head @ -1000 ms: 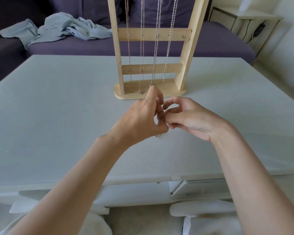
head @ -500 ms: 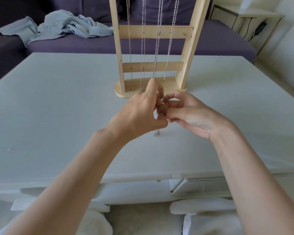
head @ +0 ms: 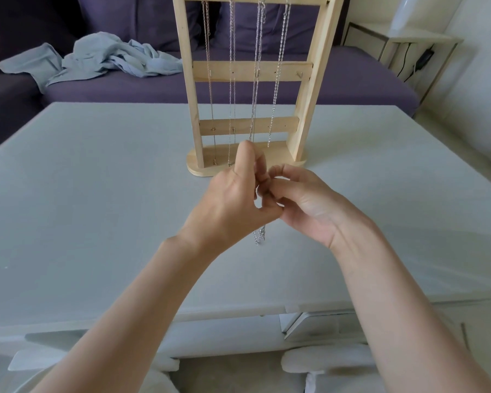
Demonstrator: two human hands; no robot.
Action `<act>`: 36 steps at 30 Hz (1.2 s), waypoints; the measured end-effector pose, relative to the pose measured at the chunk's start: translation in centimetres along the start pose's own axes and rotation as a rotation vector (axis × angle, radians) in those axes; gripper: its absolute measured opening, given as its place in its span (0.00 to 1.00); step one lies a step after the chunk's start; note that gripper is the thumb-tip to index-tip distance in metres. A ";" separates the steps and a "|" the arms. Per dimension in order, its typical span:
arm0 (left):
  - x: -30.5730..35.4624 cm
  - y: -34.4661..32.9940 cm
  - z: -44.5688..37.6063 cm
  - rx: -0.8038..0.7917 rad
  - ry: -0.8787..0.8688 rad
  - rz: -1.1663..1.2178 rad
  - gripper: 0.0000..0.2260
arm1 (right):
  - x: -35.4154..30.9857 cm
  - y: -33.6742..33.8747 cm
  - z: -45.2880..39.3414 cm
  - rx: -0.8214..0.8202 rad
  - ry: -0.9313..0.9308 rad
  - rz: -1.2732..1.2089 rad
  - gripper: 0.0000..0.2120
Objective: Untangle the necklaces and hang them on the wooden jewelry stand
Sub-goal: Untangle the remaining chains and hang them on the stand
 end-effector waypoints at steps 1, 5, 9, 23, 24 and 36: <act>0.0 -0.1 0.0 0.006 -0.010 -0.017 0.17 | 0.0 0.0 0.0 0.006 0.002 0.001 0.13; -0.4 -0.6 0.1 0.044 0.001 -0.078 0.22 | 0.3 0.0 -0.3 0.059 0.039 0.000 0.14; -0.2 -0.5 0.0 0.094 0.136 0.015 0.19 | 0.8 -0.8 -0.5 0.115 0.094 -0.057 0.15; -0.6 1.0 -0.7 0.218 0.231 0.199 0.20 | 0.1 -0.6 -0.2 0.243 0.274 0.124 0.09; -0.7 1.1 -0.6 0.220 0.220 0.190 0.20 | -0.2 -0.6 0.1 0.217 0.294 0.179 0.10; -1.0 1.0 -0.4 0.110 0.103 0.060 0.16 | -1.2 -0.6 0.3 0.066 0.309 0.446 0.12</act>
Point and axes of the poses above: each hand's wrist, its own z-axis away from the middle knuckle, its own y-axis out of the back of the hand, x = y × z, the point moved 2 cm from there along -z, towards the middle knuckle, and after that the axes turned 12 degrees about -z, right-handed, at the moved point
